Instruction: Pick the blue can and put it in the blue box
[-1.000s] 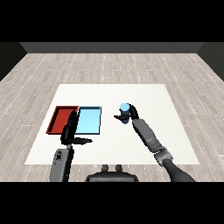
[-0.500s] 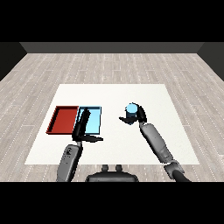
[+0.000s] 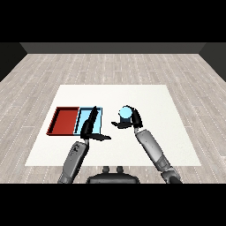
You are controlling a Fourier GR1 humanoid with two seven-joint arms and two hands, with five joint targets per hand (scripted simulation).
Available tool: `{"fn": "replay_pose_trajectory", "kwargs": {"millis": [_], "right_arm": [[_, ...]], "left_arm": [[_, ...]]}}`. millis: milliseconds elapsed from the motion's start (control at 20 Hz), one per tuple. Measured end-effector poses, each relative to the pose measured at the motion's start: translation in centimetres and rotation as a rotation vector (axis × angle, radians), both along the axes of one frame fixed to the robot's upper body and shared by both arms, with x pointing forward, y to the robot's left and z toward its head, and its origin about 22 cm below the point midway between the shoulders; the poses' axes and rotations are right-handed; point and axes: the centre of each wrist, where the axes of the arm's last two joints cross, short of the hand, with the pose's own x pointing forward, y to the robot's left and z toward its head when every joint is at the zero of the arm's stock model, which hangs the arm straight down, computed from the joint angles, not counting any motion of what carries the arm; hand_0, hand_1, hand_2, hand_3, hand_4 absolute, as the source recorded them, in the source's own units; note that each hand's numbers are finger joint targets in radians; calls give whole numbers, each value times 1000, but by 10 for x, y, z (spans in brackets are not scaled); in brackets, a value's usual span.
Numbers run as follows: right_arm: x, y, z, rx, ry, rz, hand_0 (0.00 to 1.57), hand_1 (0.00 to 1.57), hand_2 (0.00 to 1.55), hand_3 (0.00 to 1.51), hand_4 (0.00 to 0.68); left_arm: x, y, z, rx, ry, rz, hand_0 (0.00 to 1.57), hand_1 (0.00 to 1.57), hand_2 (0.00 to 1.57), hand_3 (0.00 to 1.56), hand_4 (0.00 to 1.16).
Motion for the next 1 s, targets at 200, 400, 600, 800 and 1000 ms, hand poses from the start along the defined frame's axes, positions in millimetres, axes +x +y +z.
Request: {"fn": "replay_pose_trajectory", "kwargs": {"millis": [200,400,600,800,1000], "right_arm": [[2,9,17,-8,-28,13,1497,1497,1455,1388,585],[-6,11,23,-7,-53,7,1452,1452,1437,1375,588],[-5,13,27,-11,-65,6,1455,1455,1438,1380,595],[-9,15,26,-14,-70,12,1467,1467,1443,1380,584],[-6,22,28,-33,-65,22,1480,1480,1453,1385,573]], "left_arm": [[0,-7,-6,-1,16,-20,0,0,0,0,0],[-4,-19,-6,-17,31,-35,0,0,0,0,0],[-5,-23,-19,-21,33,-50,0,0,0,0,0],[-3,-26,-23,-23,33,-57,0,0,0,0,0],[6,-29,-18,-17,34,-50,0,0,0,0,0]]}}
